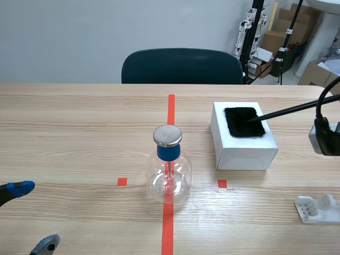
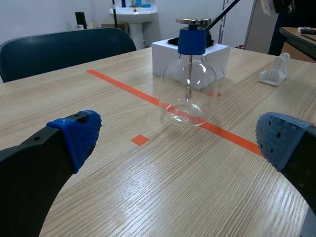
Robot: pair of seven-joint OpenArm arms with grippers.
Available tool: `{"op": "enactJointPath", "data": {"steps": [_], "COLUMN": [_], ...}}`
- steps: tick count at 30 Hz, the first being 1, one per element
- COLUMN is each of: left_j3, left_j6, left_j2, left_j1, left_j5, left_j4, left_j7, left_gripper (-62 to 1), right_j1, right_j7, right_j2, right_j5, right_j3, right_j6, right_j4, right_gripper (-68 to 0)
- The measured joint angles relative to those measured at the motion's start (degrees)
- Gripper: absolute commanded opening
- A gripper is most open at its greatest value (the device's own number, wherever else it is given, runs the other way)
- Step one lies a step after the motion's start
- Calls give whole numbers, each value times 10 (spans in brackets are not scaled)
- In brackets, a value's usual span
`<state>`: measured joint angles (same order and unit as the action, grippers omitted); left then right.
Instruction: Do the electroscope experiment. rub the rod on the fur
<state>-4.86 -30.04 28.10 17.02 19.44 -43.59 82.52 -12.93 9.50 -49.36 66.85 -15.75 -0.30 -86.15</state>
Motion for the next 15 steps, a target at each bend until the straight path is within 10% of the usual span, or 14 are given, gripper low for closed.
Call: {"op": "enactJointPath", "data": {"steps": [7, 15], "left_j3": [0, 0], "left_j6": [0, 0], "left_j2": [0, 0], "left_j1": [0, 0], "left_j5": [0, 0], "left_j4": [0, 0], "left_j7": [0, 0], "left_gripper": [14, 14], "right_j1": [0, 0], "right_j7": [-91, 7], "right_j2": [0, 0], "right_j5": [-1, 0], "right_j3": [2, 2], "right_j6": [-6, 2], "right_j4": [0, 0], "right_gripper": [-676, -676]}}
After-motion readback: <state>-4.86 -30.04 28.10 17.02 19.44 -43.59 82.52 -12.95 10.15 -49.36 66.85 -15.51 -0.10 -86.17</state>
